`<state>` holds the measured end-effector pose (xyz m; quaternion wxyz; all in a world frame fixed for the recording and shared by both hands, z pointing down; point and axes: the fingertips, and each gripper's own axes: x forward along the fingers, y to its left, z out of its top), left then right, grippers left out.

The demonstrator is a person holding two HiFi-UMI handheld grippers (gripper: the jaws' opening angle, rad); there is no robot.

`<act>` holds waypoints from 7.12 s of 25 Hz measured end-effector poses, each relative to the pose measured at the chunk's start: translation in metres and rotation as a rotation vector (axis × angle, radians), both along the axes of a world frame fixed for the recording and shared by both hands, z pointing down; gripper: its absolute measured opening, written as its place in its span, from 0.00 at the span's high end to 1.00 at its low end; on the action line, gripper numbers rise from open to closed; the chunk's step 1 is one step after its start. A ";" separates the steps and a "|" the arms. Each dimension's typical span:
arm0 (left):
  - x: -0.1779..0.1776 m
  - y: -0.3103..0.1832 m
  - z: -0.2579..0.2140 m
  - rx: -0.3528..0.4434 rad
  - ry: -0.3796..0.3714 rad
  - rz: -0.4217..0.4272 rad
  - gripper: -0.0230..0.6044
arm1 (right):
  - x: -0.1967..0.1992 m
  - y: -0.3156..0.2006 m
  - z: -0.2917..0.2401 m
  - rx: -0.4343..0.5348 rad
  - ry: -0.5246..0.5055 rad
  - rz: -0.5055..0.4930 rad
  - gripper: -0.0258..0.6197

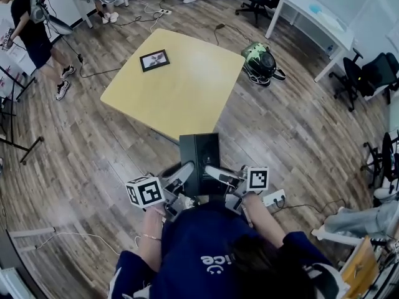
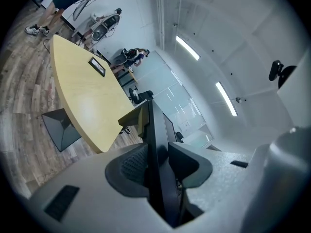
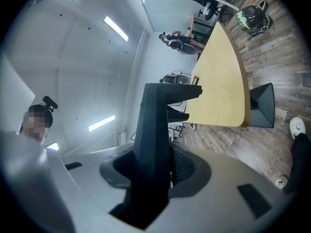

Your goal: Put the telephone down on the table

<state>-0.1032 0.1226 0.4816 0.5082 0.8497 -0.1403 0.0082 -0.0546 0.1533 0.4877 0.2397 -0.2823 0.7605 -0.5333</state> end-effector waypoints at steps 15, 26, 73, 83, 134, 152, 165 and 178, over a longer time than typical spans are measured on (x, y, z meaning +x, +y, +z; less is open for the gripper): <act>0.057 -0.134 0.009 -0.020 -0.012 -0.171 0.75 | 0.062 -0.144 0.010 -0.030 -0.006 -0.195 0.70; 0.089 -0.211 0.016 -0.043 -0.038 -0.307 0.75 | 0.095 -0.228 0.015 -0.021 0.001 -0.339 0.70; 0.064 -0.375 0.039 -0.057 -0.043 -0.399 0.75 | 0.072 -0.394 0.045 -0.053 0.013 -0.358 0.70; 0.066 -0.395 0.072 -0.110 -0.034 -0.385 0.75 | 0.074 -0.412 0.076 -0.111 -0.036 -0.348 0.70; 0.094 -0.387 0.141 -0.187 -0.163 -0.279 0.75 | 0.085 -0.411 0.150 -0.176 0.385 -0.363 0.45; 0.093 -0.384 0.140 -0.047 -0.351 -0.312 0.76 | 0.123 -0.407 0.148 -0.096 0.751 -0.277 0.32; 0.072 -0.364 0.067 0.373 -0.632 -0.395 0.75 | 0.142 -0.392 0.068 0.075 0.944 -0.056 0.31; 0.092 -0.275 0.010 0.523 -0.587 -0.408 0.75 | 0.140 -0.325 0.017 0.159 0.978 0.073 0.31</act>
